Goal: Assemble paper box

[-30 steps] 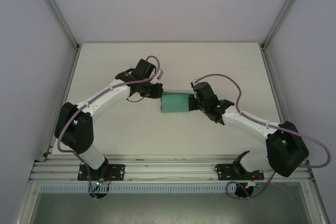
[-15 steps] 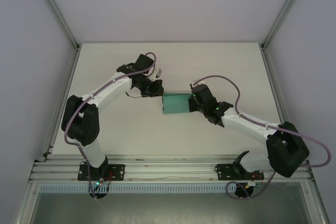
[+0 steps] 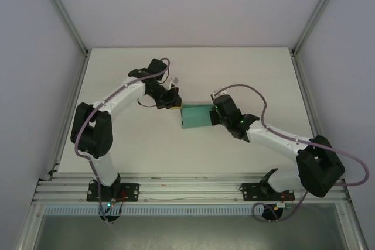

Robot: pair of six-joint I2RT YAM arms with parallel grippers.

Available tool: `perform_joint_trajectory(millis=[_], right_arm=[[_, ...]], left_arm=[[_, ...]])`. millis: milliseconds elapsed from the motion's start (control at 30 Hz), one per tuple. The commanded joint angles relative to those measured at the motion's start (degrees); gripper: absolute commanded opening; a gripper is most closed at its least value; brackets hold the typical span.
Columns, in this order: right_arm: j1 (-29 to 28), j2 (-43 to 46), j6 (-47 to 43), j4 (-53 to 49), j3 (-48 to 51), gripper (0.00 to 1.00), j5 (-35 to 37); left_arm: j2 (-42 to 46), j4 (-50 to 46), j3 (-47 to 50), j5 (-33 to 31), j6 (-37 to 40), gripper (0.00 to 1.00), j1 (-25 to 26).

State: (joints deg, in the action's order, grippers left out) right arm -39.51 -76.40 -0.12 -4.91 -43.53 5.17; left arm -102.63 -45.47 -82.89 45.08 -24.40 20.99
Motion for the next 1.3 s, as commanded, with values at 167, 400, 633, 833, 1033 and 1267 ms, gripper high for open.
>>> perform_joint_trajectory(millis=[167,400,633,833,1033,1267], right_arm=[[-1.63,-1.21,-0.63,-1.99,3.30,0.00,-3.59],[-1.68,0.00,1.06,2.00,5.40,0.00,-4.55],[-1.67,1.73,3.27,3.54,6.83,0.00,-4.10],[-0.69,5.60,5.63,-1.20,3.84,0.19,-3.70],[4.98,9.75,6.98,-1.88,2.07,0.43,-14.19],[9.44,5.76,10.20,-1.96,-4.38,0.60,-16.51]], left_arm=[[0.77,-0.93,3.11,-12.08,1.84,0.00,4.47],[5.32,6.86,12.42,-24.10,0.44,0.00,9.89],[7.87,15.92,21.34,-27.13,-2.71,0.00,12.41],[8.14,15.59,20.90,-30.62,-2.68,0.00,12.41],[6.69,14.53,18.32,-30.33,-2.00,0.00,12.40],[6.13,14.41,17.45,-30.00,-0.99,0.00,12.47]])
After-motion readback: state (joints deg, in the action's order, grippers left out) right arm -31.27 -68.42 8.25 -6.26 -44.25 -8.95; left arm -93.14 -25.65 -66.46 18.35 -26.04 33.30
